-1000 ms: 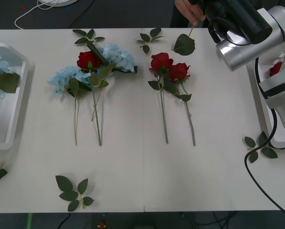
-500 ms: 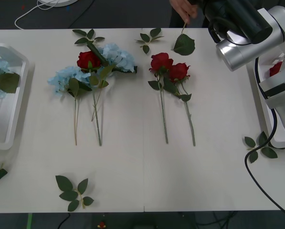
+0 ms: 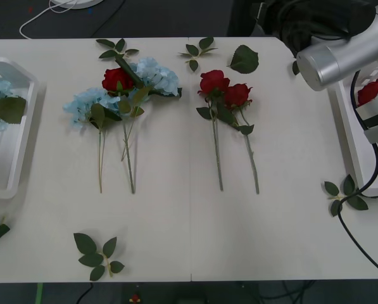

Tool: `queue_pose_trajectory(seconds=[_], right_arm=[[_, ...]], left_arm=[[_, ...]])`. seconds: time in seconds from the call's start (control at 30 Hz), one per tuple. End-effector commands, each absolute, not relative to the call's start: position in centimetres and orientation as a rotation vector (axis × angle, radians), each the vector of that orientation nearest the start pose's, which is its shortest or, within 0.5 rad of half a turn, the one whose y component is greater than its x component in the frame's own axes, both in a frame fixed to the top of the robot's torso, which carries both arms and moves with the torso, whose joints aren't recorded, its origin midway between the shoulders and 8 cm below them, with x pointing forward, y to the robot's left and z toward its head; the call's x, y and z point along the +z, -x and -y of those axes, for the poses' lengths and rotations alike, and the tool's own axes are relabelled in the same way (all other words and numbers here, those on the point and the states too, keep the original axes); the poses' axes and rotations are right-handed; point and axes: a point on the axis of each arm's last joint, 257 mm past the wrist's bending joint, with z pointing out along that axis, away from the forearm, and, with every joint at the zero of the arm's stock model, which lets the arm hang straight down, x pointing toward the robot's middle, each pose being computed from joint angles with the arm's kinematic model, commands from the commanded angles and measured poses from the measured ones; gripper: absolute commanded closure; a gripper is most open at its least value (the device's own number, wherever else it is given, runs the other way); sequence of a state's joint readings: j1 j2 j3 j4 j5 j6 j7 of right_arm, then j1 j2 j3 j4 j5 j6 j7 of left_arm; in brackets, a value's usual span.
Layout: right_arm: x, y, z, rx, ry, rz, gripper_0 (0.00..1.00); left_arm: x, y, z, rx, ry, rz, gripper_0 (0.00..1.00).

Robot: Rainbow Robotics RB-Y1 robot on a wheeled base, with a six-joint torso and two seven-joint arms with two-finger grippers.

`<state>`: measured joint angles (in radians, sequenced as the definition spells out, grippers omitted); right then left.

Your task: Place the red flowers into the right box and the blue flowers into the left box. If a person shows an open palm, hand one flower to the person first, then continue sorting.

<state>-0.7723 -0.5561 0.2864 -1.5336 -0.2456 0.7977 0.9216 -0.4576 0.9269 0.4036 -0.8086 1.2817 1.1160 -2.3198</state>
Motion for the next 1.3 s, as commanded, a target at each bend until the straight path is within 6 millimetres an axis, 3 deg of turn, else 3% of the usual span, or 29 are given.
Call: queue_pose_trajectory(seconds=[0.03,0.33,0.37,0.4,0.57,0.83,0.9,1.13,1.3], right_arm=[[-2.7,-64.4,20.9,0.139,0.032,-1.883,0.00],[-12.5,-57.8,24.4,0.004,0.072,-2.202,0.00],[-13.5,-57.3,24.9,-0.037,0.093,-2.222,0.00],[-14.2,-56.9,25.1,-0.046,0.089,-2.238,0.00],[-17.5,-56.0,25.2,-0.063,0.098,-2.300,0.00],[-20.8,-57.0,23.5,-0.073,0.129,-2.358,0.00],[-21.2,-57.6,22.9,-0.064,0.124,-2.365,0.00],[-22.5,-60.6,20.5,-0.053,0.110,-2.373,0.00],[-23.3,-62.7,18.5,-0.056,0.125,-2.357,0.00]], left_arm=[[-19.2,-51.6,-57.1,-0.223,0.055,-2.235,0.81],[-19.2,-51.6,-57.1,-0.223,0.055,-2.235,0.81],[-19.2,-51.6,-57.1,-0.223,0.055,-2.235,0.87],[-19.2,-51.6,-57.1,-0.223,0.055,-2.235,1.00],[-19.2,-51.6,-57.1,-0.223,0.055,-2.235,1.00],[-19.2,-51.6,-57.1,-0.223,0.055,-2.235,1.00],[-20.4,-51.4,-56.4,-0.252,0.068,-2.243,1.00],[-17.6,-52.7,-55.2,-0.299,0.039,-2.193,1.00],[-13.9,-53.6,-51.8,-0.374,-0.082,-2.194,1.00]])
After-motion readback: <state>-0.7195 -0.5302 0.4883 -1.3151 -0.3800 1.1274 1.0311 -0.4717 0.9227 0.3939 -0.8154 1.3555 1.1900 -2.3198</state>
